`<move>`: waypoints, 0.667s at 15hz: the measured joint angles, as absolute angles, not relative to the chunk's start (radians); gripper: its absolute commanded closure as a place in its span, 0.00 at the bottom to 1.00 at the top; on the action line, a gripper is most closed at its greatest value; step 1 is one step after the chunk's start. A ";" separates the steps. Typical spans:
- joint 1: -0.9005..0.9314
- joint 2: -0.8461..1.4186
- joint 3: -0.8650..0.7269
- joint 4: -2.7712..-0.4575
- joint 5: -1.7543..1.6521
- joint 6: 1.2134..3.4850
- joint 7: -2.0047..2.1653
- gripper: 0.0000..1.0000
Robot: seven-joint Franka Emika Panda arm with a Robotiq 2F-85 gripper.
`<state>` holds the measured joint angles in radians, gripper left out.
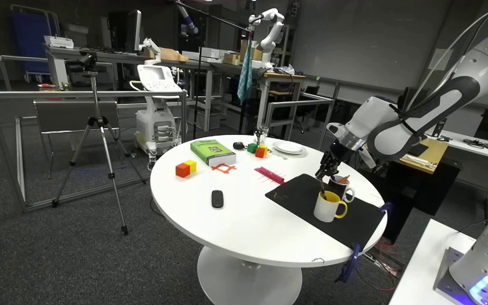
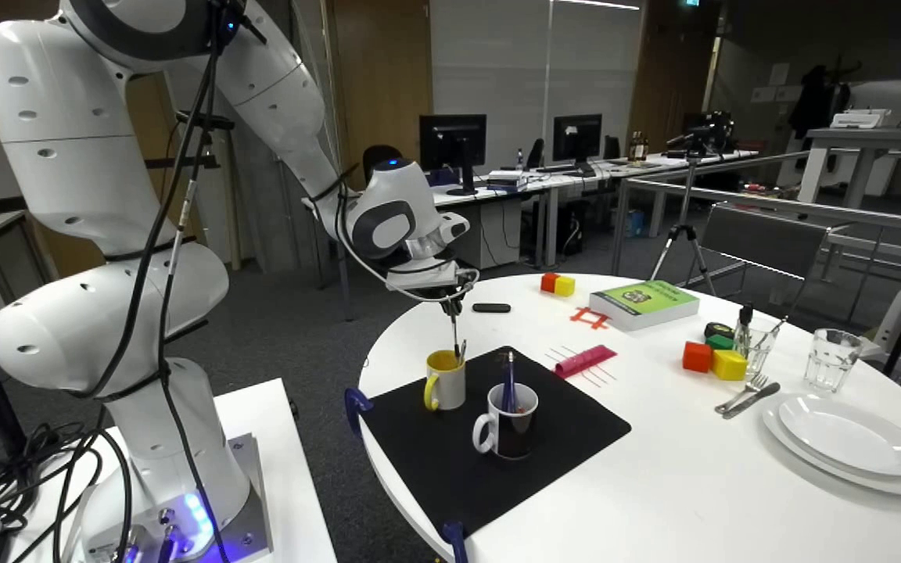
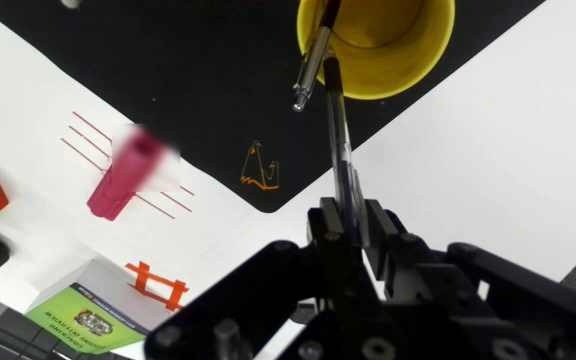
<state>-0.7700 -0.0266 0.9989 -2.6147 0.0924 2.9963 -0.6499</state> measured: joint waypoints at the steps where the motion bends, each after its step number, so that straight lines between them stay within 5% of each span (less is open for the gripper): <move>1: -0.765 -0.037 0.996 -2.610 0.158 3.002 -0.693 0.96; 10: -0.556 -0.167 0.791 -2.517 0.905 2.960 -1.191 0.96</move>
<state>-0.5562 -0.1670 0.7913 -2.5175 0.9046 2.9599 -1.1907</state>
